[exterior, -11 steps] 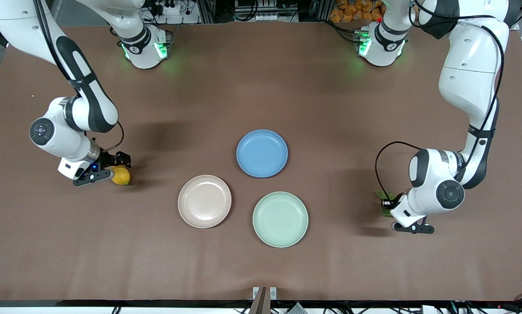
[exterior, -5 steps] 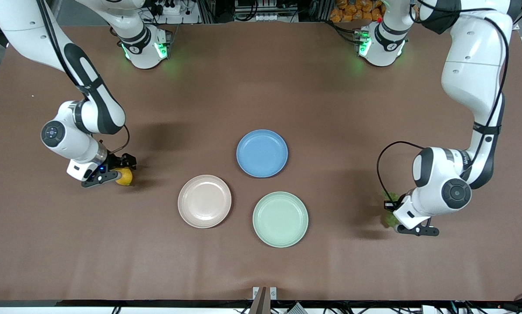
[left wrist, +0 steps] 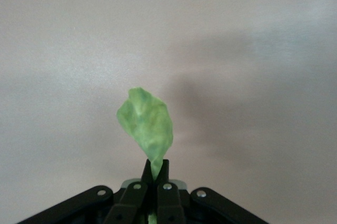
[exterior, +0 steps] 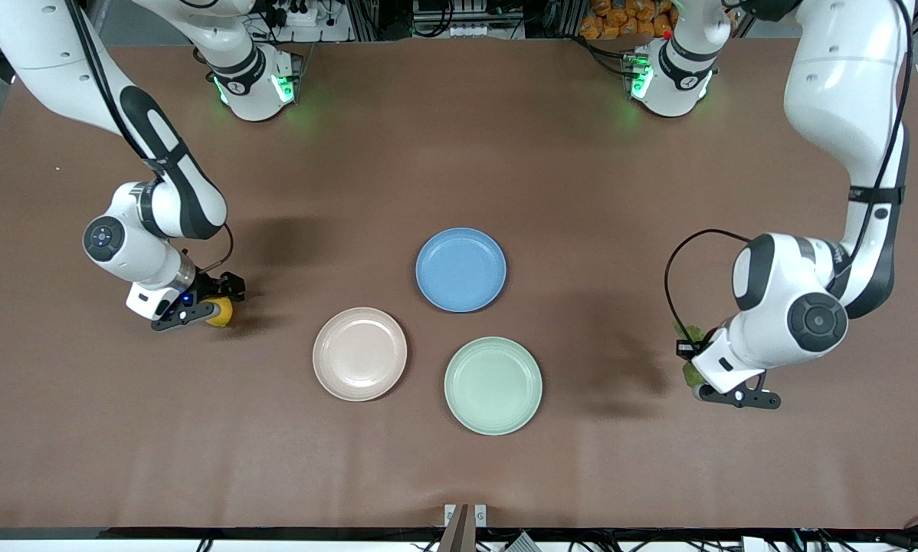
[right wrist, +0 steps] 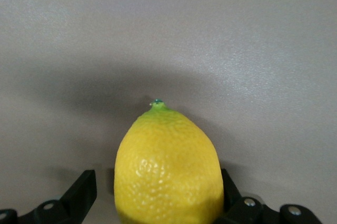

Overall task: Place lemon and lettuce in plates
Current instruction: 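Carry the lettuce over the green plate while the right gripper carries the lemon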

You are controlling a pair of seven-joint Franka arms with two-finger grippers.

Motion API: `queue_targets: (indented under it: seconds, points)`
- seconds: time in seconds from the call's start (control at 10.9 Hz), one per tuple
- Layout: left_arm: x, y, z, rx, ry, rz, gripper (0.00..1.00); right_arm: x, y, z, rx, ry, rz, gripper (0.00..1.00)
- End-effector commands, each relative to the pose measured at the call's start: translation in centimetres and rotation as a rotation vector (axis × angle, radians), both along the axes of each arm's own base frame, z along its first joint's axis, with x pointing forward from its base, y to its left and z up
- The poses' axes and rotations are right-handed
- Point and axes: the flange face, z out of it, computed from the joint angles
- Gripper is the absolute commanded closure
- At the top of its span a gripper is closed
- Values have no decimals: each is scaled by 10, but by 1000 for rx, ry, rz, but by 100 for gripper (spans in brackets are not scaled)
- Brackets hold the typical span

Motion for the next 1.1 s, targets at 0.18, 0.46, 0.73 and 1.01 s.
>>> queue_targets:
  seconds: [0.18, 0.46, 0.73, 1.01]
  points:
    - [-23, -52, 66, 20, -30, -39, 100, 0, 5, -6, -21, -9, 55, 14]
    - [-39, -93, 79, 4, -7, -62, 100, 0, 5, -8, -21, -7, 56, 35]
    - [-52, -132, 88, -30, -4, -66, 100, 5, 4, -4, -24, -7, 58, 49]
    - [-49, -167, 97, -64, -37, -114, 100, 14, 1, 15, -26, 0, 44, 52]
